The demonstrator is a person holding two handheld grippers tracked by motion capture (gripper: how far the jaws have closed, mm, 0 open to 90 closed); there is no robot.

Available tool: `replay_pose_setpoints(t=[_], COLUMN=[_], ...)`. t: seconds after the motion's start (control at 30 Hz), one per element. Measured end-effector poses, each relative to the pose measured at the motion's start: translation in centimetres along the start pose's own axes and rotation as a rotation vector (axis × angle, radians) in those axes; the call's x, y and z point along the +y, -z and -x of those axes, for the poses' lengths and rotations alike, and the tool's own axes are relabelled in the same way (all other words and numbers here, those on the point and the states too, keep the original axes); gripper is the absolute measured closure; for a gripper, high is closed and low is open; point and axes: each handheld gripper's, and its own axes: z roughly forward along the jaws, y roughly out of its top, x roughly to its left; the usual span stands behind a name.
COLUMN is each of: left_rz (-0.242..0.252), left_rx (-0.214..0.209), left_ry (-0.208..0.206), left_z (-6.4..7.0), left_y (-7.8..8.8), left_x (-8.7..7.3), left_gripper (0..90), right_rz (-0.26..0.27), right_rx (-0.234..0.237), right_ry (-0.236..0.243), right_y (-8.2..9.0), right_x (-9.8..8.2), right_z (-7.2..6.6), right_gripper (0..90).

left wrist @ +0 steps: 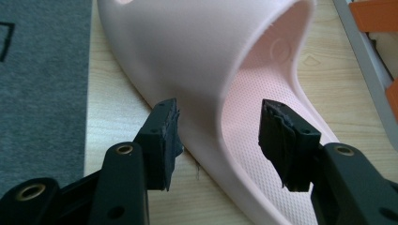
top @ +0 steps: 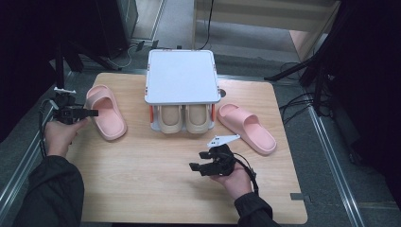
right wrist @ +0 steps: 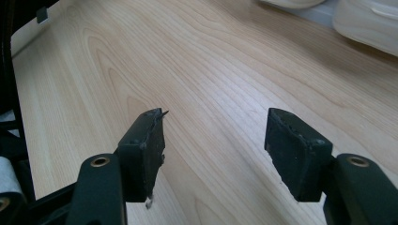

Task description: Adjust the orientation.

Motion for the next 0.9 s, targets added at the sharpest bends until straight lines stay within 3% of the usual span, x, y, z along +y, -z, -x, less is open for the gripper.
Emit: replay_pose_setpoints(t=[0.27, 0.4, 0.53, 0.63, 0.8, 0.9], left_rz=[-0.022, -0.015, 0.001, 0.011, 0.011, 0.008], left_rx=[0.065, 0.076, 0.067, 0.092, 0.128, 0.082], left_ry=[-0.007, 0.01, 0.014, 0.003, 0.019, 0.045], left_z=[-0.2, -0.3, -0.6, -0.6, -0.9, -1.3], left_y=[-1.3, -1.9, -1.8, -1.7, -1.1, -0.9], left_x=[0.9, 1.1, 1.2, 1.2, 1.3, 1.2], left_gripper=[47.5, 48.1, 54.2, 63.8, 78.6, 83.6], right_rz=[0.014, 0.025, 0.032, 0.031, 0.029, 0.03], right_rx=[-0.033, -0.049, -0.062, -0.065, -0.065, -0.063], right_ry=[-0.025, -0.045, -0.057, -0.063, -0.06, -0.057], right_y=[1.1, 1.8, 2.2, 2.3, 2.2, 2.2], right_x=[-1.1, -1.5, -1.9, -2.0, -1.9, -1.9], right_z=[0.3, 0.4, 0.6, 0.6, 0.6, 0.6], right_gripper=[38.6, 38.6, 38.6, 38.6, 38.6, 38.6])
